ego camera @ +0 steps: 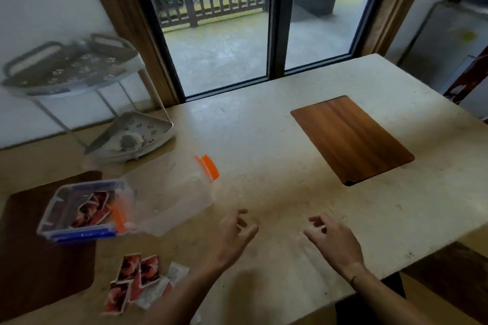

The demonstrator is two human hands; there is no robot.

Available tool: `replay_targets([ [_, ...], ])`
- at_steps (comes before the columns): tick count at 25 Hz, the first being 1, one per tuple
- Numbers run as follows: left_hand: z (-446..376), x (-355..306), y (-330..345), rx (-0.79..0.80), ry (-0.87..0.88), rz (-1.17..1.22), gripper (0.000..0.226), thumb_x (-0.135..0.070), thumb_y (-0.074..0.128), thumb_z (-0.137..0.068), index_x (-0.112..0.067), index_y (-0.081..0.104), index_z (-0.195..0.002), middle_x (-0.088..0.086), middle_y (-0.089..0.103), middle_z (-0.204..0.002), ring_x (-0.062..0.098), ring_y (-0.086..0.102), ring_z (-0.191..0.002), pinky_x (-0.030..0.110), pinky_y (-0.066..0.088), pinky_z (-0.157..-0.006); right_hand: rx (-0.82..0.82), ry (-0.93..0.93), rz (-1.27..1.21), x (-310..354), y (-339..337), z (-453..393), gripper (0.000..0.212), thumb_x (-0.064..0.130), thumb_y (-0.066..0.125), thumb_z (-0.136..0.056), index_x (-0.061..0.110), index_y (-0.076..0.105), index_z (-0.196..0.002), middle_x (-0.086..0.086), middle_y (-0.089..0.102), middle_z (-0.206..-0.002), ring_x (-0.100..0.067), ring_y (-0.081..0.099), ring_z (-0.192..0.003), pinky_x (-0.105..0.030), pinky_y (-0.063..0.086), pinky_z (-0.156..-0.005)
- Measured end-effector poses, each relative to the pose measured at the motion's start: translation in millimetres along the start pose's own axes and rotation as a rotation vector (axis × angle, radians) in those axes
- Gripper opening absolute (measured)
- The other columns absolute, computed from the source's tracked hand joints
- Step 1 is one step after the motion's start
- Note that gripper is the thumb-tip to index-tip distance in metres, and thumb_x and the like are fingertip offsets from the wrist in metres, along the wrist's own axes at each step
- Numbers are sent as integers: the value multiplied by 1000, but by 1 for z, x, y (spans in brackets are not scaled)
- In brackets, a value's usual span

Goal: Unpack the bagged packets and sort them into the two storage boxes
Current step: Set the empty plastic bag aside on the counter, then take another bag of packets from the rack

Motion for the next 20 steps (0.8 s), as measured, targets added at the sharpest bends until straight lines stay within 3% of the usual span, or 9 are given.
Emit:
replay_targets([
  [7,37,54,-160,-215,38,-37,41,-48,64,-86,-33,54,-122,-13,61,-103,-1,61,-87,17,52,-72,-40,-415,133,172,53,-19,40,49,68,-80,31,63,-115,3,66,-114,-21,58,-106,-37,53,-82],
  [11,56,108,-236,-318,-6,-8,39,-43,67,-85,-32,55,-120,-13,63,-102,0,62,-88,27,56,-78,-67,-576,128,268,90,-11,40,44,73,-78,27,65,-114,0,66,-115,-25,57,-108,-40,51,-81],
  [20,79,193,-321,-399,-124,-62,34,-43,64,-88,-31,56,-120,-15,64,-101,0,62,-87,24,54,-78,30,-645,151,368,163,18,45,49,63,-85,29,59,-125,2,58,-133,-21,51,-122,-37,45,-95],
])
Point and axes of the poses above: each hand's wrist, its own z-axis away from the middle knuckle, its own y-axis out of the palm, x = y × z, the point moved 1 cm from there along -z, towards the middle knuckle
